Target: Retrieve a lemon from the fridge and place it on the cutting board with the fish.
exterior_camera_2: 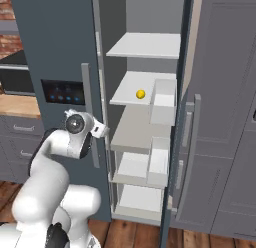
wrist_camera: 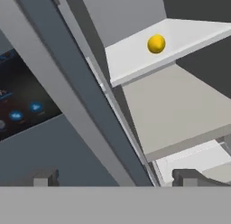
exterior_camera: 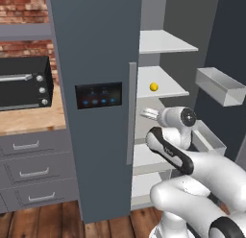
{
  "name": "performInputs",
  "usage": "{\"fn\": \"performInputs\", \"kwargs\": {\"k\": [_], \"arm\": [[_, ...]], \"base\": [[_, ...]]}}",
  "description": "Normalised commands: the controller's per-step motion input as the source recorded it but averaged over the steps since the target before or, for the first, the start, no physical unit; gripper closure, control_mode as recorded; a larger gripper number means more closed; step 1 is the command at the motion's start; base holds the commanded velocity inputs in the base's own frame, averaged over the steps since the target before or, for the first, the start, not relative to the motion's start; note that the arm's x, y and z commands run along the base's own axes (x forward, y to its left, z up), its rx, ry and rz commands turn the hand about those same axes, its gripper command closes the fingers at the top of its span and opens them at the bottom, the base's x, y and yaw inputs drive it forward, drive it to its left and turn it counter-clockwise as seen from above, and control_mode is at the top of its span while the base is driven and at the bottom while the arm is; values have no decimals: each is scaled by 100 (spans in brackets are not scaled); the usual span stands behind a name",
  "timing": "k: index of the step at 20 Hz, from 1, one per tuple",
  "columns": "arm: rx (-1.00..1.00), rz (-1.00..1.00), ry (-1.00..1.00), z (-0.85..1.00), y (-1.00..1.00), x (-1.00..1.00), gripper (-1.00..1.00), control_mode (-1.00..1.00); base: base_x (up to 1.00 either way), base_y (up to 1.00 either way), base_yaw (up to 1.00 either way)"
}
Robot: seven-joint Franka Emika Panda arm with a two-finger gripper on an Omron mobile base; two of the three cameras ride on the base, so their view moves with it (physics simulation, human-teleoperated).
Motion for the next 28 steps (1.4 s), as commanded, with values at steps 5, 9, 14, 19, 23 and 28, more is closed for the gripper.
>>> {"fn": "performInputs", "kwargs": {"k": [5,9,14,19,23,28], "arm": [[-20,0,12,6,37,1,-100,-100],[-13,0,15,20,45,28,-100,-100],[-6,0,10,2,37,50,-100,-100],[0,0,0,0,0,23,-100,-100],[-1,0,5,0,0,51,-100,-100],[-5,0,9,0,0,60,-100,-100]], "base": [[0,0,0],[0,0,0],[0,0,0],[0,0,0],[0,0,0],[0,0,0]]}}
